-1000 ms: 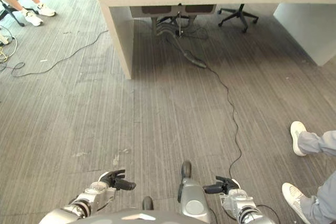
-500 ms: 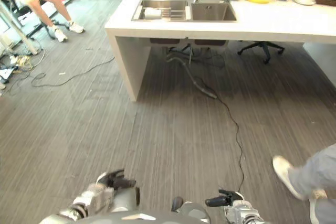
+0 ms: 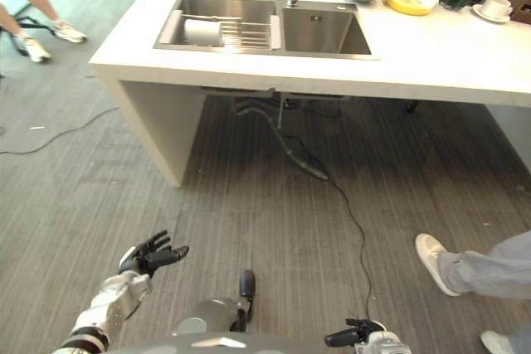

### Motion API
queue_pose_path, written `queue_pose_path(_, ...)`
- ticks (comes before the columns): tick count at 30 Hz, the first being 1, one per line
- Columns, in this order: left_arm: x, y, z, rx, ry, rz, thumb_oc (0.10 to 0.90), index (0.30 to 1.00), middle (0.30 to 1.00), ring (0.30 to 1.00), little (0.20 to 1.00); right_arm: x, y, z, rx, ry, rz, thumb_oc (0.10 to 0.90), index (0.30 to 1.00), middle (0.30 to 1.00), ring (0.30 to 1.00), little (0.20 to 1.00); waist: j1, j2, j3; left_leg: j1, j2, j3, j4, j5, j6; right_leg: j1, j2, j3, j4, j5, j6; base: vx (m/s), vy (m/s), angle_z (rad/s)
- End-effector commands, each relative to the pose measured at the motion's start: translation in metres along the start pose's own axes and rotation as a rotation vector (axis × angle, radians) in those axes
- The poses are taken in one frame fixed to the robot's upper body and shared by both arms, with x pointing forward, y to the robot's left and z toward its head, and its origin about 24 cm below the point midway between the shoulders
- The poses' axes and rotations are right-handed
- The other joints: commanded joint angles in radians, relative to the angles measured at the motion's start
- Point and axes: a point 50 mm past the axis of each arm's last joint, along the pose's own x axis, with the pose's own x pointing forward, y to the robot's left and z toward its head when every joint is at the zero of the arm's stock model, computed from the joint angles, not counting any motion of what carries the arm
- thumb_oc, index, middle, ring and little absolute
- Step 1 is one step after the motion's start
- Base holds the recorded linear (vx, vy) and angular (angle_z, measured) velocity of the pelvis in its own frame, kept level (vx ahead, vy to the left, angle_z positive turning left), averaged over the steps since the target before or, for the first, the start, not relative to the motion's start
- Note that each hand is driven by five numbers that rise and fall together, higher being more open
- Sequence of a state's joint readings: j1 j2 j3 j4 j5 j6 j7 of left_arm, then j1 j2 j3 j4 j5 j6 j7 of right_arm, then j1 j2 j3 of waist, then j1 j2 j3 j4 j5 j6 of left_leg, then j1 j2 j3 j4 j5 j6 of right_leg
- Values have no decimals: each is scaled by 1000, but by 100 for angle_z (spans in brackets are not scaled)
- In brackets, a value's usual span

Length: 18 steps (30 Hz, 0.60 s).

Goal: Place the dishes in the dishwasher.

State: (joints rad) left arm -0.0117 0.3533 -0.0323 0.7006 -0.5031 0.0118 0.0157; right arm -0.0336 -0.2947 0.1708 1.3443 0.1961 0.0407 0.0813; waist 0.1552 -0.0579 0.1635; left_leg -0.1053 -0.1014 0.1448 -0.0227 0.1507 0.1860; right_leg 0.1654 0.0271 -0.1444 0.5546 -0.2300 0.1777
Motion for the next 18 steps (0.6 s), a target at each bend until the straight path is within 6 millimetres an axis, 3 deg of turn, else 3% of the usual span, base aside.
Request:
queue_pose_path(1, -5, -2, 92, 46, -378, -55, 800, 900, 900, 900, 900, -5, -32, 5, 9, -10, -72, 800, 900, 900, 900, 900, -13, 81, 6, 42, 13, -57, -18, -85, -107, -142, -79, -12, 309, 285, 49, 256, 63, 45)
queue_pose_path(2, -5, -2, 92, 46, -378, -55, 800, 900, 900, 900, 900, -5, -32, 5, 9, -11, -72, 800, 900, 900, 900, 900, -13, 84, 4, 39, 17, -57, -17, -85, -108, -144, -75, -12, 307, 288, 48, 391, 34, 70)
queue_pose_path(3, -12, 2, 112, 65, -464, -39, 800, 900, 900, 900, 900, -6, -35, -8, 31, 36, -79, 800, 900, 900, 900, 900, -25, 103, 18, 105, 17, -104, -41, -109, -99, -230, -90, -23, 387, 220, 13, 392, -12, 79)
queue_pose_path(5, -23, 3, 133, 51, -571, -44, 800, 900, 900, 900, 900, -7, -34, -26, 104, 82, -71, 800, 900, 900, 900, 900, -52, 107, 29, 147, 17, -142, -42, -127, -109, -274, -125, -33, 266, 171, -9, 369, -52, 75)
queue_pose_path(6, -23, 3, 133, 51, -571, -44, 800, 900, 900, 900, 900, -7, -34, -25, 103, 82, -71, 800, 900, 900, 900, 900, -54, 111, 28, 146, 21, -144, -42, -126, -110, -272, -121, -37, 260, 175, -10, 318, -202, 94)
queue_pose_path(7, -36, 5, 155, 53, -687, -43, 800, 900, 900, 900, 900, -8, -36, -30, 137, 87, -72, 800, 900, 900, 900, 900, -58, 108, 43, 170, 25, -176, -26, -158, -134, -296, -161, -51, -2, 115, -31, 222, -171, 92)
queue_pose_path(8, -37, 5, 154, 53, -686, -43, 800, 900, 900, 900, 900, -8, -36, -30, 136, 87, -72, 800, 900, 900, 900, 900, -61, 112, 42, 168, 30, -179, -25, -158, -136, -289, -156, -56, -14, 121, -33, 459, -392, 88)
queue_pose_path(9, -48, 3, 172, 72, -784, -54, 800, 900, 900, 900, 900, -9, -38, -35, 139, 108, -78, 800, 900, 900, 900, 900, -64, 93, 47, 192, 29, -215, -24, -191, -163, -277, -169, -20, -318, 155, -17, 231, -222, 47)
queue_pose_path(11, -48, 3, 172, 72, -785, -54, 800, 900, 900, 900, 900, -9, -38, -35, 138, 108, -78, 800, 900, 900, 900, 900, -65, 95, 47, 190, 31, -215, -24, -189, -163, -272, -166, -22, -331, 163, -18, 242, -228, 64)
queue_pose_path(12, -69, -7, 205, 123, -971, -28, 800, 900, 900, 900, 900, -9, -29, -49, 137, 157, -56, 800, 900, 900, 900, 900, -62, 62, 29, 200, 24, -228, -7, -230, -182, -238, -171, 32, -438, 207, 13, 257, -236, 63)
queue_pose_path(13, -69, -7, 205, 124, -971, -27, 800, 900, 900, 900, 900, -9, -29, -49, 137, 157, -55, 800, 900, 900, 900, 900, -63, 62, 30, 200, 23, -229, -5, -232, -182, -234, -172, 31, -442, 208, 14, 352, -346, 72)
queue_pose_path(15, -100, -26, 231, 164, -1183, -70, 800, 900, 900, 900, 900, -8, -21, -48, 140, 146, -37, 800, 900, 900, 900, 900, -70, 60, 19, 204, 54, -262, 19, -246, -206, -229, -150, 50, -406, 193, -6, 261, -267, 78)
queue_pose_path(16, -101, -26, 230, 165, -1182, -69, 800, 900, 900, 900, 900, -8, -21, -48, 139, 146, -36, 800, 900, 900, 900, 900, -72, 61, 20, 203, 55, -264, 21, -248, -207, -228, -149, 47, -404, 191, -7, 306, -374, 52)
queue_pose_path(18, -123, -41, 248, 207, -1319, -124, 800, 900, 900, 900, 900, -7, -20, -46, 122, 138, -39, 800, 900, 900, 900, 900, -77, 50, 15, 192, 79, -292, 99, -281, -233, -183, -130, 20, -433, 164, -38, 212, -328, 32)
